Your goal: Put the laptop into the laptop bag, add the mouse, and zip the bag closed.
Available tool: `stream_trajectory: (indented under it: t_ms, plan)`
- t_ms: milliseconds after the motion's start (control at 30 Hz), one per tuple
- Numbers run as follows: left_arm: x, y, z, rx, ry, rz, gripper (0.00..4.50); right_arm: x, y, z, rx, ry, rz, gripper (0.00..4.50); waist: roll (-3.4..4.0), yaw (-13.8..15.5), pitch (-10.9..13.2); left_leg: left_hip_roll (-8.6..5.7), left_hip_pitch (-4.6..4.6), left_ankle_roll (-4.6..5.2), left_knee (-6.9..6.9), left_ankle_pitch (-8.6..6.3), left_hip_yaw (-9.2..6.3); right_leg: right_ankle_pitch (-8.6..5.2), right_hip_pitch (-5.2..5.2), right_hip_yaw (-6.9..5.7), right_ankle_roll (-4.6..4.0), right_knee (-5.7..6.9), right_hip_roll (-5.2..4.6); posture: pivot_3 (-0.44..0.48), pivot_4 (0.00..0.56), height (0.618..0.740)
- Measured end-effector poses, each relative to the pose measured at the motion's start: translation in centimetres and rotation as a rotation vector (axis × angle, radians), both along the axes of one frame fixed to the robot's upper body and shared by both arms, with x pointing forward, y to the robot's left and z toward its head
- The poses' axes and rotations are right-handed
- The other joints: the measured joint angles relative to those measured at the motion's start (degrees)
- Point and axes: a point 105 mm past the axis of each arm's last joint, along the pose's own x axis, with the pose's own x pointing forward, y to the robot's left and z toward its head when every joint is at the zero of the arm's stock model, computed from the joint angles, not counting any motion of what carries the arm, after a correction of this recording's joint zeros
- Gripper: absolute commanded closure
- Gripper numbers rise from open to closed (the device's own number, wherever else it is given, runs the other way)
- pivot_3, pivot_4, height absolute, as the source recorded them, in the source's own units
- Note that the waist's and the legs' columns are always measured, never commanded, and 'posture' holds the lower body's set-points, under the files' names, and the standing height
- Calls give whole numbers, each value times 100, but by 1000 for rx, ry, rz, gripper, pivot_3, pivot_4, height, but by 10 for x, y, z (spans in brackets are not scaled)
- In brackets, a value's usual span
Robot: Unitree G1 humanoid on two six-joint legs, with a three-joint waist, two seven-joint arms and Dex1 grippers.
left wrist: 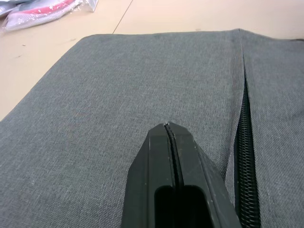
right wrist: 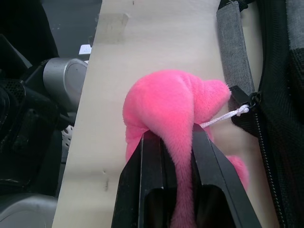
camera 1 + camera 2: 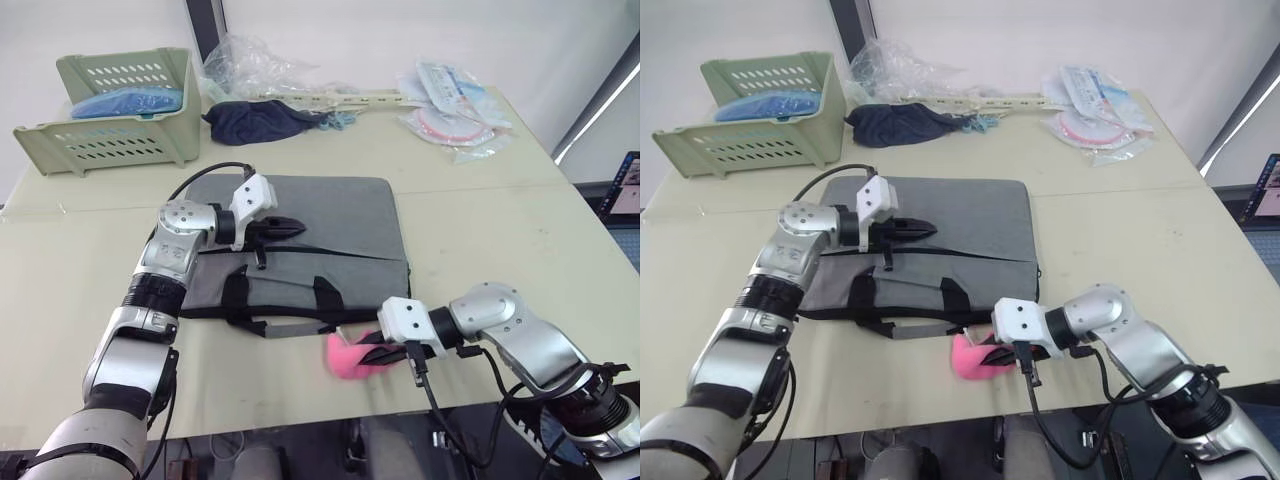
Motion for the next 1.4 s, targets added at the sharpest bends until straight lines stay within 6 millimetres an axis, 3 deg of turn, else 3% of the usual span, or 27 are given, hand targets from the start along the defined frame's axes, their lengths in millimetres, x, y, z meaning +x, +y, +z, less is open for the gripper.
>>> stream_trajectory:
  t_ms: [367,467,700,833,1100,1400]
  plan:
    - [-8,0,-12,22,-30,-19,4500,-10,-48,1,-78,32,-154,4482,45,-3,-74,3,23,7,-5,-6,-11,-1,43,-6,1,-45,-1,0,150,740]
    - [-10,-1,-14,32,-55,-37,4500,-12,-69,-1,-114,26,-216,4482,57,5,-83,2,37,11,-9,-10,-26,-1,62,-9,1,-55,-1,0,150,740]
    - [-11,-3,-18,46,-65,-52,4500,0,-96,-2,-137,0,-297,4482,59,10,-85,-2,83,23,-16,-19,-48,-3,98,0,4,-62,-10,0,150,740]
    - [-11,-1,-20,46,-62,-47,4500,24,-116,6,-162,-57,-375,4482,70,-18,-103,-1,94,23,-15,-19,-46,-3,105,2,4,-58,-12,0,150,740]
    - [-11,0,-21,48,-71,-50,4500,46,-125,11,-177,-115,-399,4482,91,-26,-116,1,95,23,-15,-19,-45,-3,105,1,4,-54,-12,0,150,740]
    - [-12,2,-23,53,-78,-51,4500,83,-118,16,-175,-204,-392,4482,109,-37,-127,2,98,23,-14,-19,-39,-3,103,2,4,-46,-11,0,150,740]
